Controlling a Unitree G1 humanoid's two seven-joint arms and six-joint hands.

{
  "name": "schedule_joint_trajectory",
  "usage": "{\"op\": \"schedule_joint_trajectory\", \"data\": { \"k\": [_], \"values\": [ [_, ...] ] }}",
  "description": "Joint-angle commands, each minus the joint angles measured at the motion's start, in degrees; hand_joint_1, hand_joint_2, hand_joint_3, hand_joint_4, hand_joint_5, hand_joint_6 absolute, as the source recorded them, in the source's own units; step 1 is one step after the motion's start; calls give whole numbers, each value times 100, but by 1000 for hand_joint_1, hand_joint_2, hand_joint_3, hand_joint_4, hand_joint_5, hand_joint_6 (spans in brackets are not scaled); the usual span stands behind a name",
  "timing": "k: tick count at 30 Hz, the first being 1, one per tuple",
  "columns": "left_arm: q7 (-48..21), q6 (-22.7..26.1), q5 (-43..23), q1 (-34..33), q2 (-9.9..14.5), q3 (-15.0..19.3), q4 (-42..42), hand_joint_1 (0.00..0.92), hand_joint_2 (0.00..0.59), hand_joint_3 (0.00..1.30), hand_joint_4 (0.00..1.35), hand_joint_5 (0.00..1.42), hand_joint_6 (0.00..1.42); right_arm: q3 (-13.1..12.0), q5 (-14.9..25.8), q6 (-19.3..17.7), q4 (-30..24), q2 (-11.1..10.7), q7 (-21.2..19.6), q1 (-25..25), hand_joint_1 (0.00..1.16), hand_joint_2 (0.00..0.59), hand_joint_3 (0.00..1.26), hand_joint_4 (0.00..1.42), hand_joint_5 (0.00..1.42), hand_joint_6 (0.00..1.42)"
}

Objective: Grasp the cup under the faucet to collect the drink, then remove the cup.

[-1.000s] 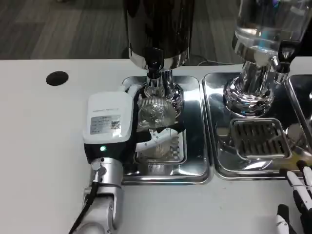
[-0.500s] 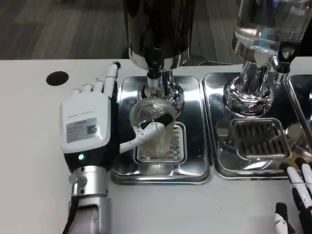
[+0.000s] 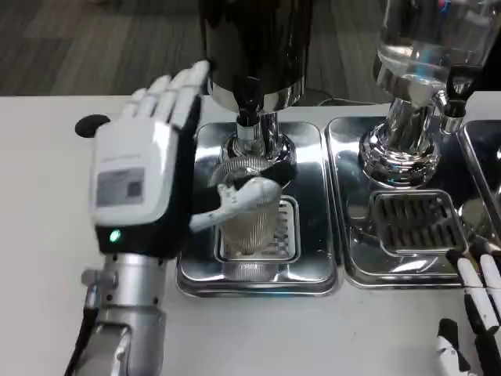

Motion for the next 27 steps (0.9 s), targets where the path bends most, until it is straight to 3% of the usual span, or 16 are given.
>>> {"op": "schedule_joint_trajectory", "data": {
  "k": [1,9,13,15,18,27],
  "values": [
    [-456,-62,165,-269,45,-42,-184,0,76,236,53,229,291,-43,9,1,-104,11,-35,111,0,517,63,0,0,82],
    [-932,234,552,-496,-140,-92,-235,0,86,333,152,295,356,-134,152,-113,-27,3,-105,217,0,530,73,0,0,93],
    [-778,255,739,-340,-192,-100,-254,0,92,549,453,545,636,-168,194,-170,40,8,-132,230,0,533,76,0,0,94],
    [-688,232,787,-274,-203,-81,-261,0,93,622,547,641,762,-159,188,-196,65,11,-121,205,0,536,78,0,0,95],
    [-622,223,809,-231,-202,-70,-277,0,95,685,626,700,830,-148,178,-199,61,14,-100,169,0,545,84,0,0,107],
    [-516,195,799,-168,-183,-46,-268,0,95,696,644,722,847,-115,157,-176,79,44,-77,137,0,547,85,0,0,111]
  ]
}}
